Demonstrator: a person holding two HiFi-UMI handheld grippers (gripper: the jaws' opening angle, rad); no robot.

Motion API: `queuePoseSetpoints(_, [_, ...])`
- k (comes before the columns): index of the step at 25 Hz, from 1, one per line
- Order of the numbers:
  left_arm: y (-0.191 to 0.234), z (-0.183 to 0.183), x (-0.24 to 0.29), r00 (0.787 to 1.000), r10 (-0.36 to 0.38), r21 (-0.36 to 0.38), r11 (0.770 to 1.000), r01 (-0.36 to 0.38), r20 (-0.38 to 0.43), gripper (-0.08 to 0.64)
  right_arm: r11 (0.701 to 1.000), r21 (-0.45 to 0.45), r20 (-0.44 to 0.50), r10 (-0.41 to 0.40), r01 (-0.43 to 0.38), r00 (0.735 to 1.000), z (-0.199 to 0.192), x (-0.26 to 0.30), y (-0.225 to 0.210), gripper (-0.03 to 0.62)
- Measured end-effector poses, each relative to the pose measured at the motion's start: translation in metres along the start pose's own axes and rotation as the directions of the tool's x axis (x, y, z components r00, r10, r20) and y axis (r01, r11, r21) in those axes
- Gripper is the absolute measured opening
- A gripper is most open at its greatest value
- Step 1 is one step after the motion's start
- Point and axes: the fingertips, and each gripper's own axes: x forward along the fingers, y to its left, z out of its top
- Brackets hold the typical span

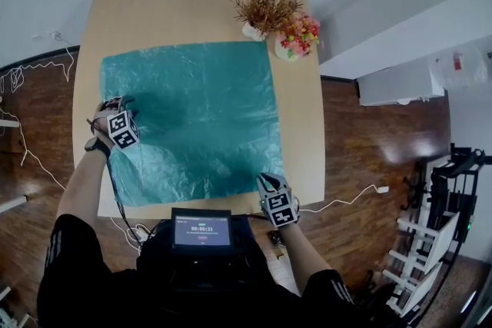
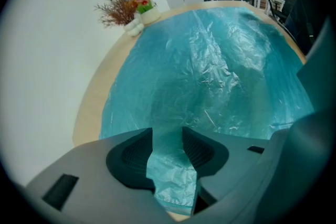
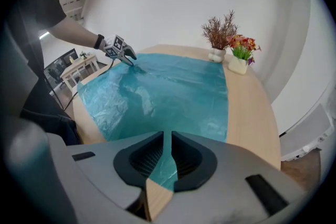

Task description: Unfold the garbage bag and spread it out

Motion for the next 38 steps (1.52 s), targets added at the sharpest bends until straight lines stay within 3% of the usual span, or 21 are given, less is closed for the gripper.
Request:
queuePoseSetpoints(3, [0.012,0.004,0.006,1.0,0.002,0.028,1.0,-0.002,-0.01,0.187,1.0,-0.025,-0.002,-0.013,0.013,1.0,0.002,0.01,-0.003,0.074])
queuePoseSetpoints(10, [0.031,-0.006,0.024,0.999,0.0,0.087,0.996,0.005,-0.051,0.193,0.996,-0.091,-0.113,-0.01,0.0,0.994,-0.025,0.041,0.012,0.074])
queuePoseSetpoints(16, [0.035,-0.007,0.023,0.999,0.005,0.076,0.997,-0.002,-0.033,0.203,0.994,-0.109,-0.137,-0.016,0.001,0.99,-0.034,0.048,0.018,0.075])
queuePoseSetpoints(21, [0.045,-0.007,-0.005,0.999,0.045,0.026,0.999,-0.045,0.017,0.213,0.995,-0.1,-0.133,0.004,-0.018,0.991,-0.039,0.049,0.015,0.083])
queuePoseSetpoints(26, [0.034,-0.021,-0.058,0.993,0.079,-0.104,0.992,-0.07,0.084,0.215,0.995,-0.098,-0.138,-0.004,-0.01,0.99,-0.037,0.048,0.014,0.082])
queuePoseSetpoints(29, [-0.009,-0.022,-0.089,0.99,0.033,-0.194,0.981,-0.006,0.138,0.215,0.995,-0.098,-0.138,-0.008,-0.005,0.99,-0.039,0.047,0.014,0.08])
queuePoseSetpoints(32, [-0.06,-0.031,-0.105,0.99,-0.001,-0.246,0.969,0.037,0.142,0.215,0.994,-0.105,-0.147,-0.004,-0.011,0.989,-0.038,0.048,0.016,0.078])
queuePoseSetpoints(34, [-0.095,-0.04,-0.109,0.991,-0.029,-0.31,0.948,0.069,0.133,0.215,0.993,-0.114,-0.155,0.006,-0.024,0.988,-0.037,0.049,0.016,0.078])
queuePoseSetpoints(38, [-0.157,-0.049,-0.111,0.983,-0.105,-0.451,0.877,0.163,0.15,0.215,0.99,-0.134,-0.16,0.021,-0.042,0.987,-0.037,0.05,0.016,0.078])
